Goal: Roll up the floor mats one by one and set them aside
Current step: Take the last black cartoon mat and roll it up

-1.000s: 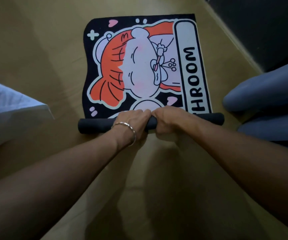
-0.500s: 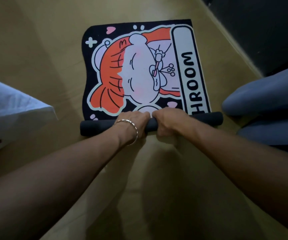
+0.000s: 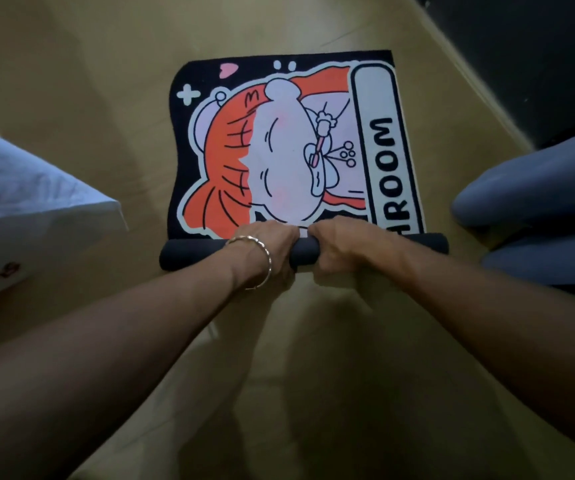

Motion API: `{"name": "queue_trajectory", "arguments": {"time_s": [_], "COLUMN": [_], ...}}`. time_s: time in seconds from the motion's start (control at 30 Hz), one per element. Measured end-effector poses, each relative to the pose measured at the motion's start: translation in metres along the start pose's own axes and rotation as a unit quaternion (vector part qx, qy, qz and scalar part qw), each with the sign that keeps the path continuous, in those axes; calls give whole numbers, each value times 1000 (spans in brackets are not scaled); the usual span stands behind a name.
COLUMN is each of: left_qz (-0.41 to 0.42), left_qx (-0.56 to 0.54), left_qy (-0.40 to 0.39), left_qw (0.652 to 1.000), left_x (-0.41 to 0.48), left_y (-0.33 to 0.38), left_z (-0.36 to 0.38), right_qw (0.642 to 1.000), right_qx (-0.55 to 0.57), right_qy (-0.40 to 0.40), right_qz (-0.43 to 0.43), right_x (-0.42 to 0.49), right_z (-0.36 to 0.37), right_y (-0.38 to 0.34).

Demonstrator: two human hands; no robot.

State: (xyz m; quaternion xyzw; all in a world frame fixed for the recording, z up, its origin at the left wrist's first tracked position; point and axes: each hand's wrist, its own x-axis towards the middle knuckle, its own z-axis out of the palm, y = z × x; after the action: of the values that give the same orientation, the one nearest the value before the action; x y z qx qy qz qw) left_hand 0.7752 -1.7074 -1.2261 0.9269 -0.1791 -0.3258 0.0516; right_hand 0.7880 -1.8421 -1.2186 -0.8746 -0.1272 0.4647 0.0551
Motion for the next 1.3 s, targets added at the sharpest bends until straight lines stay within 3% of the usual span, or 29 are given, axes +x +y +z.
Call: {"name": "queue_trajectory", "arguments": {"time_s": [0.1, 0.17, 0.27, 0.33, 0.4, 0.6, 0.67, 0.8, 0.87, 1.0, 1.07, 1.13, 1.2, 1.3], "left_qz": [-5, -4, 18, 25, 13, -1, 8, 28, 14, -10, -17, 1, 31, 38], "left_qx": [-19, -13, 51, 78, 80, 14, 22, 58, 47, -7, -45, -33, 47, 112], "left_qy": [-26, -1, 65, 66, 47, 5, 26, 64, 34, -33, -33, 8, 49, 51], "left_qw": [999, 1000, 996, 994, 996, 1000, 999, 996, 998, 999, 998, 999, 997, 992], "left_x": [2, 0, -4, -7, -7, -3, -5, -8, -7, 1, 2, 1, -3, -5], "left_y": [1, 0, 2, 4, 6, 5, 5, 2, 3, 4, 2, 1, 2, 4], "left_z": [-3, 0, 11, 16, 16, 10, 13, 18, 13, 6, 3, 3, 7, 14], "right_qw": [983, 974, 994, 1000, 1000, 975, 982, 999, 999, 984, 973, 982, 995, 999], "right_qx": [-60, -80, -49, -21, 0, -52, -44, 26, 26, -53, -63, -29, 21, 32], "right_qy": [161, 200, 97, -3, -24, 201, 176, -10, -20, 161, 210, 178, 87, -17], "right_qz": [-60, -72, -33, -11, -9, -75, -57, -25, -26, -55, -71, -55, -33, -24], "right_x": [-11, -14, -9, -7, -9, -22, -22, -12, -10, -15, -18, -18, -14, -12], "right_z": [20, 24, 15, 9, 9, 36, 36, 8, 7, 28, 31, 26, 16, 5], "right_y": [3, 6, 4, 2, 1, 2, -1, 0, -1, 0, 2, 3, 2, 1]}}
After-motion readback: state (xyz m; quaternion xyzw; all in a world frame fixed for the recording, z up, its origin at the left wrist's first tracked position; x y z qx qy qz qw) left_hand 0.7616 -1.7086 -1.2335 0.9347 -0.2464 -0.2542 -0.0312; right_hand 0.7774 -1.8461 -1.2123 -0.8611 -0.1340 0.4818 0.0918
